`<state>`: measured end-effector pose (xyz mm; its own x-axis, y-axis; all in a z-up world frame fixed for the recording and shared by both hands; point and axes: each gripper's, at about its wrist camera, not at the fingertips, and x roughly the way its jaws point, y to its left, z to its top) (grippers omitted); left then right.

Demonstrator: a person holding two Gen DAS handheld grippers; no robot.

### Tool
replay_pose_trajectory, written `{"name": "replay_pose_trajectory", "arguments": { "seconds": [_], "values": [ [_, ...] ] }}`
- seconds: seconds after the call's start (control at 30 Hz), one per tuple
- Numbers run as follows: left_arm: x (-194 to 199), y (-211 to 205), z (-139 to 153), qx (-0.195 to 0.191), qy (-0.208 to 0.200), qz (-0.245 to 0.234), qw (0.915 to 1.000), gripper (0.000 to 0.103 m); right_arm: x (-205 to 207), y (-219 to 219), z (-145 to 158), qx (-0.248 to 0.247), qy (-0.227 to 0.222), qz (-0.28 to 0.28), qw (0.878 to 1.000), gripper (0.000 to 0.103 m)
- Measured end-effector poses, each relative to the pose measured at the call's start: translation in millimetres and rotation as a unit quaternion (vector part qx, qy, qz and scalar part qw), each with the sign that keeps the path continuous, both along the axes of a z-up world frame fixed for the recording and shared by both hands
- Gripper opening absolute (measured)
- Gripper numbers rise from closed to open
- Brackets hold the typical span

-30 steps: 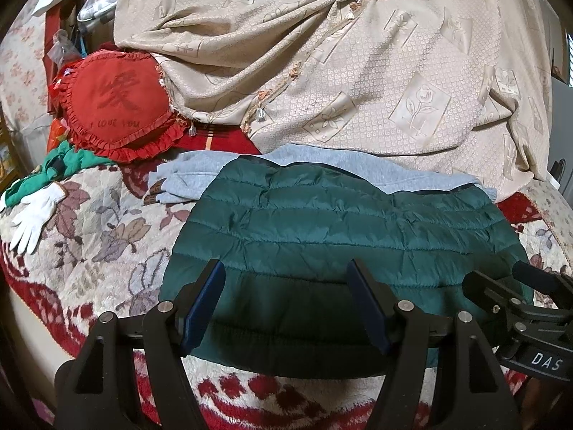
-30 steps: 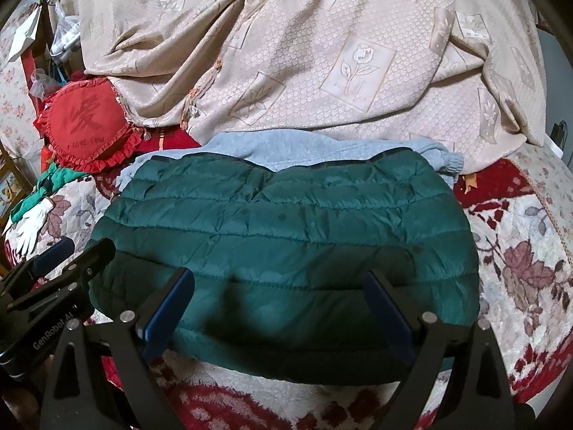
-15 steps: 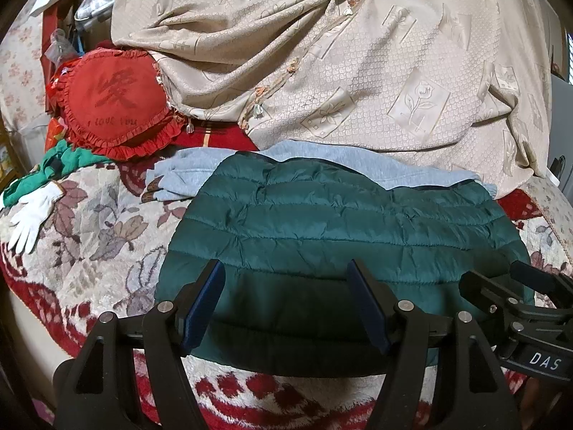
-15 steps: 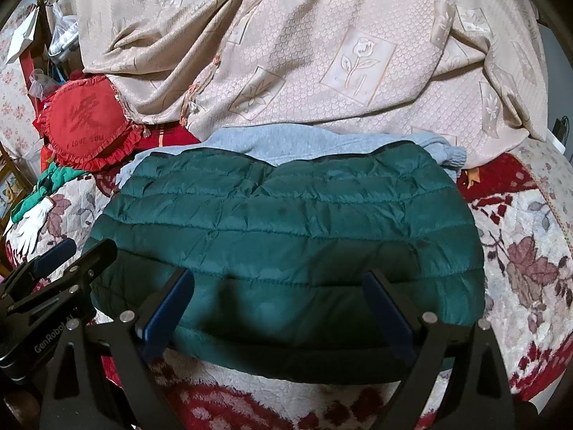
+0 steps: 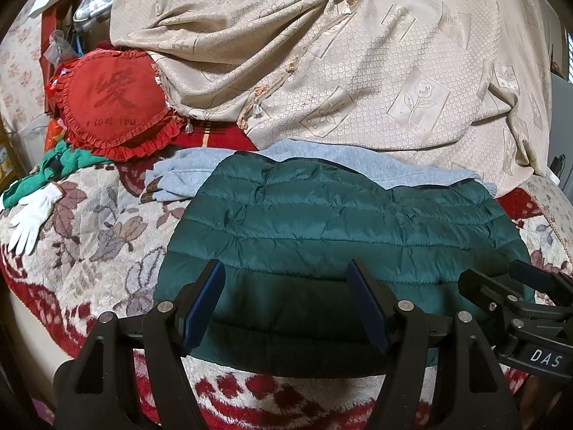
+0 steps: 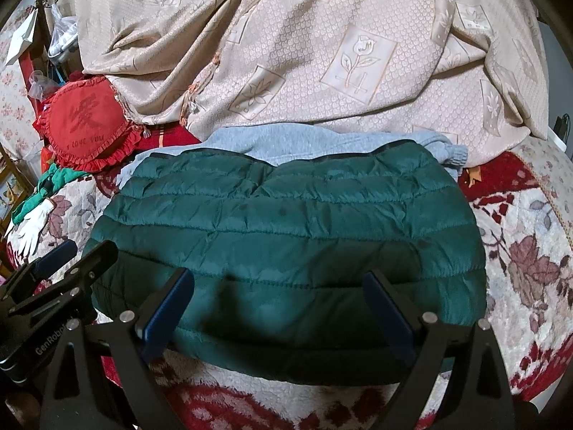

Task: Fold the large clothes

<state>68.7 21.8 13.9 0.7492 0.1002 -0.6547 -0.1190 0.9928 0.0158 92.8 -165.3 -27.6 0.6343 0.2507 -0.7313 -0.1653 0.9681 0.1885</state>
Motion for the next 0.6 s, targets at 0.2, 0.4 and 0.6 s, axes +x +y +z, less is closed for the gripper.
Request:
{"name": "replay_pose_trajectory", "arguments": {
  "seconds": [0.2,0.4,0.6],
  "values": [
    [1.1,0.0,-0.9,0.0,0.002,-0.001,1.0,0.053,1.0,0.8,-1.5,0.002,0.005,-0.001,1.0,0.097],
    [2.5,-0.1,-2.3,0.0,0.005,-0.002,1.0,0.053,1.8,0.2,-1.9,0.002,0.005,0.0,1.0,0.097],
    [2.6,1.6,-4.6,-0.001,0.009,-0.004,1.0,0.053,2.8,1.4,-4.3,0.004,0.008,-0.002,1.0,0.097]
  ]
}}
